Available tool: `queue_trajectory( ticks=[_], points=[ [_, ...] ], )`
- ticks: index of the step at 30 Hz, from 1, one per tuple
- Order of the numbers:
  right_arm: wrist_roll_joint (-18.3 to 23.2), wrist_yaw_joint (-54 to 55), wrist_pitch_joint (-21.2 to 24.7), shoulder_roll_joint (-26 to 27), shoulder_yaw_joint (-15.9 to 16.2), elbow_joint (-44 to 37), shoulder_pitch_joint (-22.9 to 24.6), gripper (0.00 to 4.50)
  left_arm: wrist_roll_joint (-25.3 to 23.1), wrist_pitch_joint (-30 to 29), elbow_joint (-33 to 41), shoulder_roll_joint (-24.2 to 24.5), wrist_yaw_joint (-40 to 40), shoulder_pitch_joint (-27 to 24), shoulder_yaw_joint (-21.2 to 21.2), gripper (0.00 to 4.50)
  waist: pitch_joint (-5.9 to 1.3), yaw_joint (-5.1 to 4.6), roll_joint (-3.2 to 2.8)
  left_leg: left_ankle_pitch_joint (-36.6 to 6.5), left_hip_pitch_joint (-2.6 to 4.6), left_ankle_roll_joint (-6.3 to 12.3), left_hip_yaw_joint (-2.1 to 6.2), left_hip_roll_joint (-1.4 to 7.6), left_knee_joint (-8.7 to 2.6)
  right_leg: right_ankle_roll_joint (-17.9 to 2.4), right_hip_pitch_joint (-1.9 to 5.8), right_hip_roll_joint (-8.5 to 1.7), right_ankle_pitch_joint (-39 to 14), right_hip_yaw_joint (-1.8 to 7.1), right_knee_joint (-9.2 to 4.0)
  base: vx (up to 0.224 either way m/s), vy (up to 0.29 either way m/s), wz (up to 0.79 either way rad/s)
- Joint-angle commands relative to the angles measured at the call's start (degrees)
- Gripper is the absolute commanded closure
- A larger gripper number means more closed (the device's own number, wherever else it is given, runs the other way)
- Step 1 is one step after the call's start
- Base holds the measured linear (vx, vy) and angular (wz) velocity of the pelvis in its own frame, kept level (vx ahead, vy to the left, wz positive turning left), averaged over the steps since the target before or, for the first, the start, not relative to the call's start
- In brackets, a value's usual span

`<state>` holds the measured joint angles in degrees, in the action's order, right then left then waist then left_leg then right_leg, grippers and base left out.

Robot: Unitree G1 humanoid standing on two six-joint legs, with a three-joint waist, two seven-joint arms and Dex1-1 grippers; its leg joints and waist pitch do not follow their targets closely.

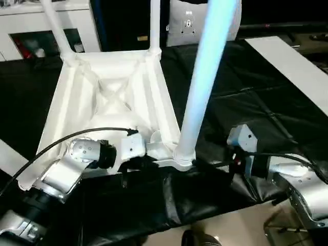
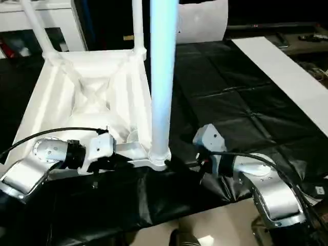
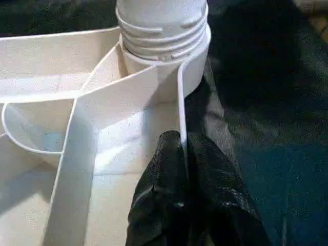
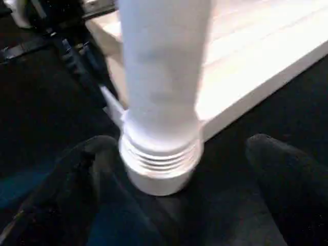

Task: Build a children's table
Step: Rotate leg to tighten

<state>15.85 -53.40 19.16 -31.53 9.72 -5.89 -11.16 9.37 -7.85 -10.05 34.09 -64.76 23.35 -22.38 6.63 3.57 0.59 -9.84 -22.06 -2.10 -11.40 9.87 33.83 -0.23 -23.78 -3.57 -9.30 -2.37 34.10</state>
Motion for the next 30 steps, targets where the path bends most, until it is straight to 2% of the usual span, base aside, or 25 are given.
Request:
queue_trajectory(
  ticks=[1,2,4,5,6,7,8,9,11,13,15,16,17,25,30],
  points=[
    [0.6,-2.7,-1.7,0.5,0.6,2.7,-2.8,0.34,3.5,-1.5,1.2,-0.3,-4.5,0.8,-1.2,4.50,-3.48,-0.19,0.65,-16.4,1.33,1.06,2.01,3.32,-4.48,-7.7,1.67,-4.81,-29.3,2.81,-5.25,0.000,0.000,0.00],
    [0.7,-3.8,-2.2,0.9,0.8,4.0,-3.8,0.35,3.8,-2.5,1.4,0.0,-5.8,0.9,-1.4,4.50,-3.46,-0.37,0.70,-16.3,1.54,1.37,1.94,3.27,-4.39,-8.6,1.44,-4.83,-28.5,2.85,-5.01,0.000,0.000,0.00],
    [0.9,-5.0,-2.8,1.2,1.1,5.4,-4.8,0.35,3.9,-2.3,1.2,-0.1,-6.8,1.1,-1.5,4.50,-3.51,-0.36,0.62,-15.8,1.39,1.49,1.92,3.30,-4.37,-9.2,1.61,-4.89,-27.6,2.79,-4.93,0.000,0.000,0.00],
    [1.7,-7.7,-3.2,1.5,1.6,7.5,-6.1,0.57,3.8,-1.3,0.8,-0.5,-7.9,1.3,-1.5,4.50,-3.54,-0.21,0.52,-15.7,1.73,1.61,1.73,3.45,-4.34,-9.5,1.43,-4.63,-25.9,2.89,-4.92,0.000,0.000,0.00],
    [2.0,-9.7,-3.5,1.6,2.0,8.9,-7.0,0.57,3.5,-0.6,0.5,-0.7,-8.8,1.6,-1.6,4.50,-3.64,-0.35,0.74,-14.8,1.60,2.00,1.65,3.46,-4.29,-10.7,1.65,-4.68,-23.3,2.91,-4.63,0.000,0.000,0.00],
    [2.1,-10.2,-3.7,1.6,2.2,9.3,-7.3,0.80,3.3,-0.3,0.3,-0.8,-9.2,1.7,-1.6,4.50,-3.85,-0.03,0.51,-13.3,1.62,2.29,1.59,3.57,-4.29,-11.5,1.81,-4.59,-20.3,2.87,-4.23,0.000,0.000,0.00],
    [2.7,-11.6,-3.6,1.6,2.4,10.0,-7.9,0.80,3.1,0.0,0.1,-0.9,-9.6,1.9,-1.8,4.50,-3.79,-0.02,0.48,-13.0,1.71,2.47,1.45,3.59,-4.23,-11.8,1.64,-4.48,-19.1,2.93,-4.19,0.000,0.000,0.00],
    [3.1,-12.7,-3.5,1.7,2.5,10.6,-8.3,0.90,2.9,0.1,-0.1,-1.0,-9.9,2.1,-1.9,4.50,-3.79,0.04,0.70,-12.6,1.51,2.94,1.40,3.49,-4.18,-12.5,1.95,-4.50,-17.5,2.88,-3.96,0.000,0.000,0.00],
    [3.9,-15.2,-3.4,1.6,3.1,11.8,-9.3,1.15,1.7,1.1,-0.7,-0.8,-10.3,2.7,-2.7,4.50,-3.84,0.22,0.66,-11.8,1.43,3.36,1.40,3.51,-4.15,-12.8,2.06,-4.55,-16.5,2.82,-3.77,0.000,0.000,0.00],
    [3.9,-18.3,-3.9,1.4,4.0,13.5,-10.5,1.22,0.0,2.1,-1.7,-0.7,-10.3,3.3,-3.7,4.50,-3.79,0.48,0.64,-12.4,1.57,3.47,1.37,3.56,-4.11,-12.8,2.01,-4.66,-17.9,2.80,-3.86,0.000,0.000,0.00],
    [3.5,-20.7,-4.9,1.9,4.5,16.1,-12.1,1.38,-1.4,2.9,-2.2,-0.6,-10.8,3.9,-4.2,4.50,-3.75,0.79,0.58,-12.9,1.67,3.05,1.41,3.70,-4.19,-12.6,1.97,-4.78,-19.2,2.82,-4.03,0.000,0.000,0.00],
    [3.5,-21.2,-5.3,2.1,4.6,17.0,-12.5,1.61,-1.9,3.2,-2.4,-0.6,-11.0,4.0,-4.3,4.50,-3.77,0.92,0.60,-13.2,1.73,2.73,1.38,3.68,-4.17,-12.6,1.89,-4.82,-19.8,2.83,-4.07,0.000,0.000,0.00],
    [3.6,-22.0,-5.5,2.3,4.7,17.9,-13.2,1.61,-2.5,3.7,-2.7,-0.7,-10.9,4.2,-4.4,4.50,-3.71,1.02,0.71,-13.4,1.70,2.49,1.38,3.67,-4.21,-12.4,1.93,-4.81,-20.2,2.86,-4.09,0.000,0.000,0.00],
    [4.3,-26.4,-4.7,2.3,5.8,19.9,-14.8,2.35,-4.0,5.0,-4.1,-0.7,-10.7,4.8,-4.6,4.50,-3.82,1.14,0.96,-12.9,1.62,2.36,1.44,3.76,-4.29,-12.5,2.05,-4.87,-19.7,2.80,-3.88,0.000,0.000,0.00],
    [4.8,-28.5,-3.5,2.6,6.1,20.7,-14.9,2.44,-4.3,4.0,-4.0,-0.6,-11.2,4.4,-4.3,4.50,-3.73,1.16,0.90,-13.0,1.52,2.47,1.43,3.74,-4.34,-12.7,2.06,-4.88,-19.8,2.79,-3.90,0.000,0.000,0.00]
  ],
)
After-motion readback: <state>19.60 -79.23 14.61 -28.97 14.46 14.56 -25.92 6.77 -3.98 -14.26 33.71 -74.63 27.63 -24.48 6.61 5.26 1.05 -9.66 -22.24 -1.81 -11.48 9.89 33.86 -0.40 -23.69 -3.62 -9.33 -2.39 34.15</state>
